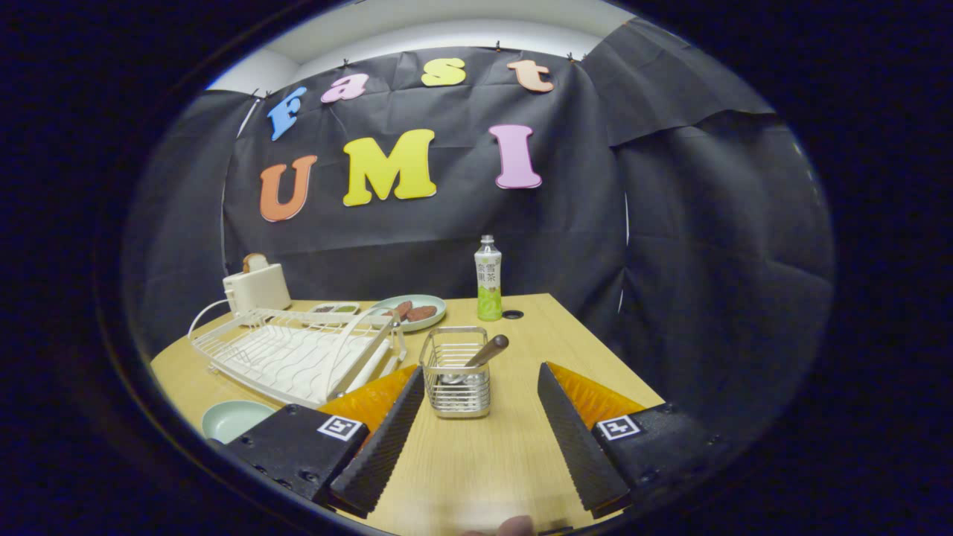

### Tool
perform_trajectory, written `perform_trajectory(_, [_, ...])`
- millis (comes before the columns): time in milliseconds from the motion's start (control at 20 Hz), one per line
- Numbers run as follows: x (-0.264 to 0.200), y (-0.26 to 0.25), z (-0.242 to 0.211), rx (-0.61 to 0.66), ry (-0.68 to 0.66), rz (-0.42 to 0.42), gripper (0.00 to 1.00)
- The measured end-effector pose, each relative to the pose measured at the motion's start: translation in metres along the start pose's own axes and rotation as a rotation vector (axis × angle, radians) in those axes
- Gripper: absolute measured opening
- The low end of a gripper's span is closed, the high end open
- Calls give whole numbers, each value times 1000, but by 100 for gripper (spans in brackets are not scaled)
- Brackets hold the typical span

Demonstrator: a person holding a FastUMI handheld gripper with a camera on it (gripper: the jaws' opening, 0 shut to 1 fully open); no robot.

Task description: Take the plate from the dish rack, then take the spoon from the basket and place it into the plate.

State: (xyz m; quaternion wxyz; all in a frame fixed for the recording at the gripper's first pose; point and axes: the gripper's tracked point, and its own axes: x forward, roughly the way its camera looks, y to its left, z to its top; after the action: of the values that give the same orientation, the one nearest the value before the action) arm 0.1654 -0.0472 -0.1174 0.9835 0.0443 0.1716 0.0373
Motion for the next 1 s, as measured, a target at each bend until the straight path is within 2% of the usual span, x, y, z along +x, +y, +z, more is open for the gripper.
perform_trajectory(400, [61,6,3,48,-37,67,96])
perform_trajectory(600, [72,16,7,98,-23,103,77])
perform_trajectory(900, [67,23,28,87,-71,111,32])
perform_trajectory(1000, [69,26,33,88,-66,111,22])
